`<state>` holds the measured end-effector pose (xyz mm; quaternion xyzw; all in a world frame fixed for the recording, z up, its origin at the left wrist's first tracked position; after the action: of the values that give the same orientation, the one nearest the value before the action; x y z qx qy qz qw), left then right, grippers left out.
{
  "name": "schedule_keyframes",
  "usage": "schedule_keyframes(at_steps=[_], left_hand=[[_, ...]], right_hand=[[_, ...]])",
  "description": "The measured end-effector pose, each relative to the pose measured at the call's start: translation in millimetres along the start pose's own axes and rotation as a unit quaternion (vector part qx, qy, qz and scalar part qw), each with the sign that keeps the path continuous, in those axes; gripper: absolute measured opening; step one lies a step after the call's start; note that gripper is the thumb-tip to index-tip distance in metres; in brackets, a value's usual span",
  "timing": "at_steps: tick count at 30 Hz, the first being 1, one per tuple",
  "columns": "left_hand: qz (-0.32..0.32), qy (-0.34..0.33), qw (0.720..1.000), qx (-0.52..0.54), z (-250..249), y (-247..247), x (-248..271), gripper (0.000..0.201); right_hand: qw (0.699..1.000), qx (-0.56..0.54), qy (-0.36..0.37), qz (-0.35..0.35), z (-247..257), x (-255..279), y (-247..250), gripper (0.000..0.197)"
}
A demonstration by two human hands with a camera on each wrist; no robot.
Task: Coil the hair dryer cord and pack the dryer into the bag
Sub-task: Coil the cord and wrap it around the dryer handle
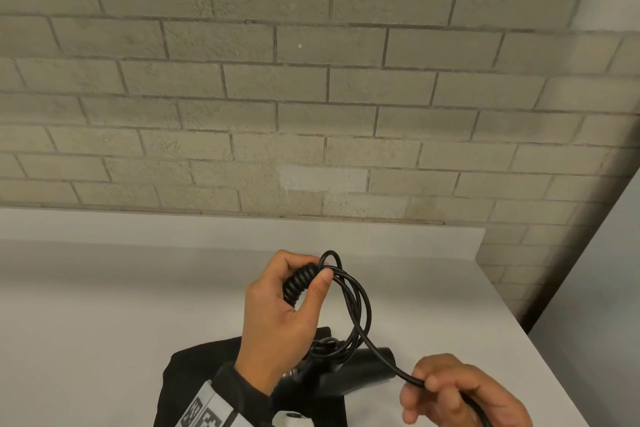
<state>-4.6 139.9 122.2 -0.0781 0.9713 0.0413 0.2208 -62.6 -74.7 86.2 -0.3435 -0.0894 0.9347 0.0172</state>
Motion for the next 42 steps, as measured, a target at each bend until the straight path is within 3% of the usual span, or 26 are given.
schedule_keyframes(at_steps=[4,6,8,10,12,13,15,19,23,27,30,34,37,42], left_hand=[[0.001,-0.011,1.0,0.0,-0.3,-0.3,-2.2,0.018],[0.003,-0.025,1.0,-0.004,-2.6,-0.9,-2.3,0.021],[0.01,-0.039,0.999,-0.006,-5.6,-4.1,-0.3,0.02],[0.018,-0.054,0.998,-0.008,-8.7,-9.8,3.6,0.017],[0.021,-0.066,0.998,-0.011,-11.9,-15.0,8.1,0.016],[0.019,-0.072,0.997,-0.013,-13.5,-16.2,9.7,0.016],[0.01,-0.08,0.997,-0.023,-16.4,-15.5,11.0,0.022],[0.016,-0.091,0.994,-0.065,-19.6,-10.1,9.2,0.053],[0.035,-0.1,0.992,-0.071,-20.6,-6.9,9.3,0.042],[0.033,-0.115,0.989,-0.08,-22.4,-9.9,14.1,0.033],[0.026,-0.137,0.985,-0.101,-23.3,-12.6,16.7,0.029],[0.024,-0.147,0.983,-0.108,-22.8,-13.9,17.1,0.027],[0.025,-0.142,0.984,-0.106,-22.6,-11.5,15.0,0.028],[0.033,-0.123,0.986,-0.104,-17.7,-4.4,14.7,0.028]], right_hand=[[0.992,-0.078,-0.072,0.073,-23.0,-7.2,-11.4,0.014],[0.978,-0.1,-0.115,0.142,-17.8,8.8,-26.1,0.019],[0.944,-0.163,-0.228,0.175,-21.3,27.3,-28.4,0.024],[0.916,-0.246,-0.306,0.083,-21.5,24.6,-38.0,0.045],[0.91,-0.249,-0.33,-0.037,-25.0,19.2,-43.3,0.076],[0.909,-0.23,-0.342,-0.061,-23.3,16.8,-46.7,0.084],[0.913,-0.168,-0.367,-0.064,-17.1,16.7,-50.7,0.078],[0.923,-0.108,-0.369,-0.027,-11.4,15.9,-57.2,0.041],[0.948,0.028,-0.315,0.039,-13.9,14.9,-53.6,0.042],[0.956,0.089,-0.279,-0.022,-10.1,14.3,-46.7,0.021],[0.953,0.133,-0.265,-0.057,-9.0,16.8,-47.9,0.04],[0.937,0.208,-0.28,-0.004,-16.9,22.2,-53.1,0.063],[0.937,0.169,-0.306,0.009,-23.7,29.2,-55.0,0.058],[0.923,0.014,-0.381,0.059,-24.2,38.7,-50.8,0.034]])
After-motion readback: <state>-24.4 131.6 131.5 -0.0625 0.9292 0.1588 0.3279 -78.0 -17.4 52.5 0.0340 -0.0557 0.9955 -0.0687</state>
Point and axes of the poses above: each hand's wrist, its own x-axis away from the middle knuckle, its own y-axis out of the back of the hand, z = x × y, the point moved 7 cm from there along -x, towards the middle knuckle, and after that the axes turned 10 degrees about y, right-handed, at the moved point
